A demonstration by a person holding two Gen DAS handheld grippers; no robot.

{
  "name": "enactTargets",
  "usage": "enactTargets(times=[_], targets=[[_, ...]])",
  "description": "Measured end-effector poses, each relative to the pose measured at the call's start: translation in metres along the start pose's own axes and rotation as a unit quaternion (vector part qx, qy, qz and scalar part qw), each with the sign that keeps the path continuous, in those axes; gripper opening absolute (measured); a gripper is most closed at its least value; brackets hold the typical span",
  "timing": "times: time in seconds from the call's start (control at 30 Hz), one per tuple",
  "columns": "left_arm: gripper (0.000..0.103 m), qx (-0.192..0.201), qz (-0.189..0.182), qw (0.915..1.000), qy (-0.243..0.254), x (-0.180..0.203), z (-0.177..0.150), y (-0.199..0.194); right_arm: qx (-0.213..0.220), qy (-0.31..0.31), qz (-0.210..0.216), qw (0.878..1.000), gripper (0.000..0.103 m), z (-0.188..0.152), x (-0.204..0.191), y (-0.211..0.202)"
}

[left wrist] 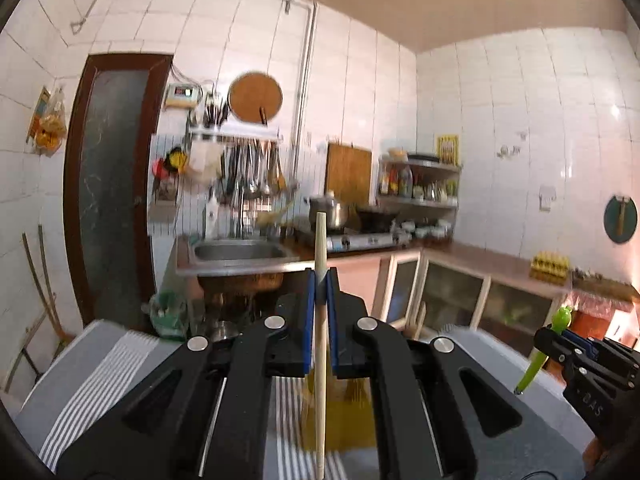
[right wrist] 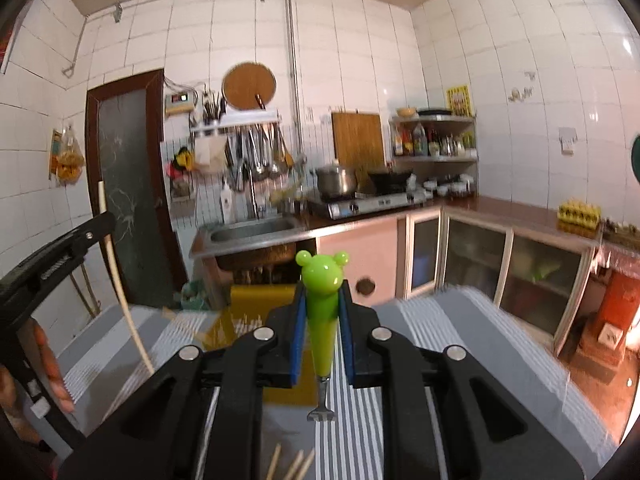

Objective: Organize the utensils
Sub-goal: 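Carry the chopstick and fork upright and lower both into the yellow holder, then open both grippers to release the chopstick and fork into the holder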

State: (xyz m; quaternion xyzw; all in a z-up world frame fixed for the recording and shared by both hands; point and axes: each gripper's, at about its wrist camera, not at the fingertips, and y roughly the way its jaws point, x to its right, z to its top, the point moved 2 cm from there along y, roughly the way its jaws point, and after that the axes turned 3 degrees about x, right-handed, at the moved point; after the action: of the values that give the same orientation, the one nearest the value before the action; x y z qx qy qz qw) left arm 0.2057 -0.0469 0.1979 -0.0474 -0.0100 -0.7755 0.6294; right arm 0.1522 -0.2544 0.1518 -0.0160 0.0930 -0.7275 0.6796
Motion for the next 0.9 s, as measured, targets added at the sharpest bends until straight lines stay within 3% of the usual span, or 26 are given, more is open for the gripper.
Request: enactTargets(times=[0.2,0.33,0.6,0.9], targets=[[0.005,0.038,0.009,0.9989,-0.027,0.006,0.024,0.046,0.03,0.001,0.011,0.999,0.016,0.048,-0.014,0.041],[0.004,0.042,0.017,0.9985,-0.031,0.011,0.022,0.082,0.014,0.019,0.026,0.999,0.016,0.058,-0.021,0.08],[0.005,-0.006,0.035,0.9989,-0.03,0.012,-0.026,0.141,-0.051,0.019,0.022,0.998,0.016,0.019,-0.027,0.144],[0.005,-0.07,0.029,0.9968,-0.026,0.003,-0.063,0.159,-0.122,0.008,0.011,0.992,0.016,-0.032,-0.021,0.18]])
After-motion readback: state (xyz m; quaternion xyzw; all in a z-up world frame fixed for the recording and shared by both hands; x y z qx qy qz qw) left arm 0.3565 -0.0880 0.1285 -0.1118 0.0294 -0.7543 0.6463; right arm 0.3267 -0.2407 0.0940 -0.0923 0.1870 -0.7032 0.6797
